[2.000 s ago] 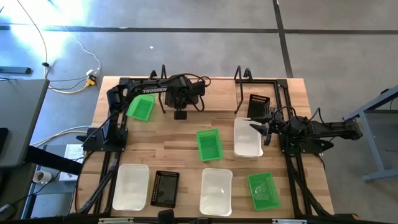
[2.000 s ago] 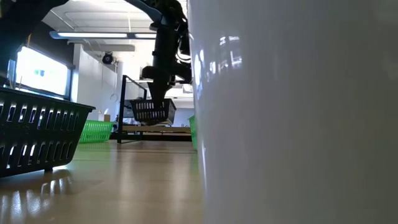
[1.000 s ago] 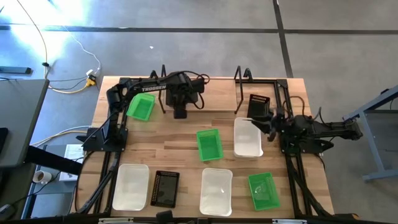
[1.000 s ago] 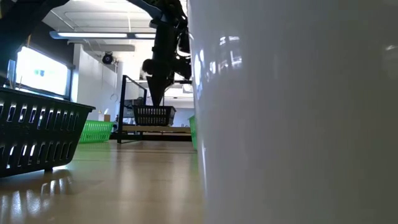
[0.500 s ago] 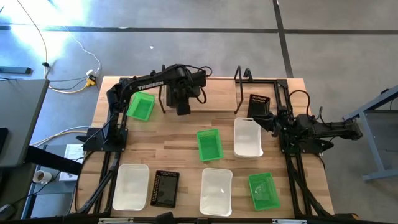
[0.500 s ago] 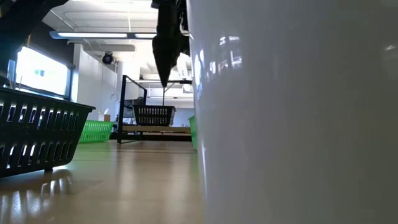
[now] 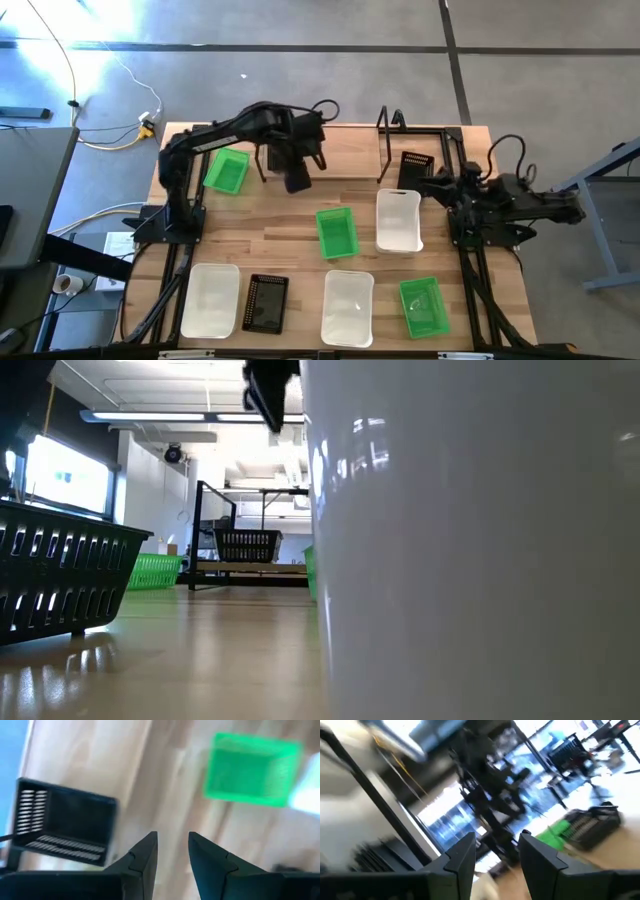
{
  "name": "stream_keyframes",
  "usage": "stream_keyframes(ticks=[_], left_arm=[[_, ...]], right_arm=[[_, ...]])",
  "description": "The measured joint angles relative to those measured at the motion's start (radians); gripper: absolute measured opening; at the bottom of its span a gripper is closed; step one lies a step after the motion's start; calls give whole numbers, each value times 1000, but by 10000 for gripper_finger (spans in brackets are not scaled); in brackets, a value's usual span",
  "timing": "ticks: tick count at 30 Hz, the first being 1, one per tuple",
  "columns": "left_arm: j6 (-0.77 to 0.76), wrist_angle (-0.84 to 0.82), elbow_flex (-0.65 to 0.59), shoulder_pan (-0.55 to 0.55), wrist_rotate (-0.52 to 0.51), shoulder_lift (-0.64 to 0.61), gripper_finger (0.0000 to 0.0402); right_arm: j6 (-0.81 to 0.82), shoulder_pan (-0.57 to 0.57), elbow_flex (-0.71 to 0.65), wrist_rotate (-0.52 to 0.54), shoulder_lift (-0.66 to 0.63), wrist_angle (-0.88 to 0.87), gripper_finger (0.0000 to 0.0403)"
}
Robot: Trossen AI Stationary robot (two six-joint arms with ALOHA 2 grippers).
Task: Stack baskets on shelf by color
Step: Put the middle right white bin on the shelf
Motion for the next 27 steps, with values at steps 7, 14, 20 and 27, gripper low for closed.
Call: stream_keyframes(ticks=[7,14,20,27], left_arm=[[-114,97,0,-130,-12,-87,102],[-178,145,-18,-228,-20,-110,102],[-210,241,-114,-298,-20,-124,101],[-235,287,-214,-354,-22,-140,101]], right_arm=[[-31,0,283,-36,170,-486,133],[-23,0,474,-170,371,-807,133],[-30,0,543,-309,528,-958,133],[-30,70,544,-393,691,-966,133]])
